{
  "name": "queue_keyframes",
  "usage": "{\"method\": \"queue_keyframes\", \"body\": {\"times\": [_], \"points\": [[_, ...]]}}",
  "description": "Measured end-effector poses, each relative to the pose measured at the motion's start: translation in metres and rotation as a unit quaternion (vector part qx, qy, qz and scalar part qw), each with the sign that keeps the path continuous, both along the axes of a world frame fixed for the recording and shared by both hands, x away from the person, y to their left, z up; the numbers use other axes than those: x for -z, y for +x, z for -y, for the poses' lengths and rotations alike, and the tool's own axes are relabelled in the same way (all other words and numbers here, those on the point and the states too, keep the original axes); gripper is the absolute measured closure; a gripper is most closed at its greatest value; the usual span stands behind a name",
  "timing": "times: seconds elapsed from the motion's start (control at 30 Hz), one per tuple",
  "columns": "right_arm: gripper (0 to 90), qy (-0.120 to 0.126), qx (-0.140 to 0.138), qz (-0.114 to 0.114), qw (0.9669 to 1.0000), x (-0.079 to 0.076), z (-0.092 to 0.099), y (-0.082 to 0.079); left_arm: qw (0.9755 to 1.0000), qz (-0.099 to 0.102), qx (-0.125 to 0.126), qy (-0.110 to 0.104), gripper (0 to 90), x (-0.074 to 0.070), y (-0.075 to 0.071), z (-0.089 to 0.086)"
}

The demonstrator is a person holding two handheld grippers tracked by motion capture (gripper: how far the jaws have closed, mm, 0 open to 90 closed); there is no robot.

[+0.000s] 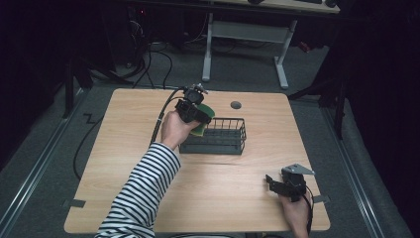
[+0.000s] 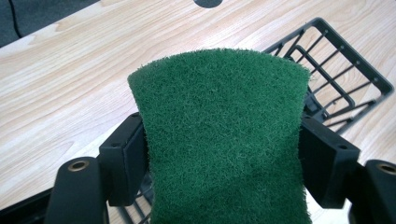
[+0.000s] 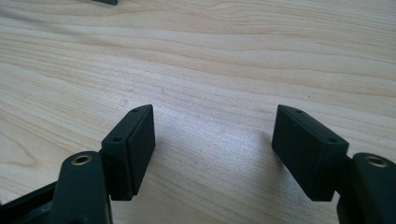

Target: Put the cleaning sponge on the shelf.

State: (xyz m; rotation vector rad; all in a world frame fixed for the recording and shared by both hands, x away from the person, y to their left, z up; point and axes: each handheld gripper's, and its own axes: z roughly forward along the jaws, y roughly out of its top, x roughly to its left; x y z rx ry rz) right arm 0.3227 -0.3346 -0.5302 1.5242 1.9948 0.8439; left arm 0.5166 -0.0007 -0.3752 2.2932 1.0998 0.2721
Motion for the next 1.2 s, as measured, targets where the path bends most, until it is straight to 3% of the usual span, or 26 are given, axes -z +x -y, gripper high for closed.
{"method": "queue_keyframes", "body": {"times": [0.17, 0.73, 1.2], "points": [[29.8, 0.0, -0.001, 0.0, 1.0, 0.0, 0.0, 0.0, 0.9999, -0.01, -0.013, -0.002, 27.5, 0.007, 0.008, 0.001], [29.8, 0.0, -0.001, 0.0, 1.0, 0.0, 0.0, 0.0, 0.9994, 0.001, -0.035, -0.007, 27.2, 0.019, 0.015, 0.013], [29.7, 0.001, -0.001, 0.0, 1.0, 0.0, 0.0, 0.0, 0.999, 0.001, -0.045, 0.01, 26.5, 0.027, 0.016, 0.021]]}}
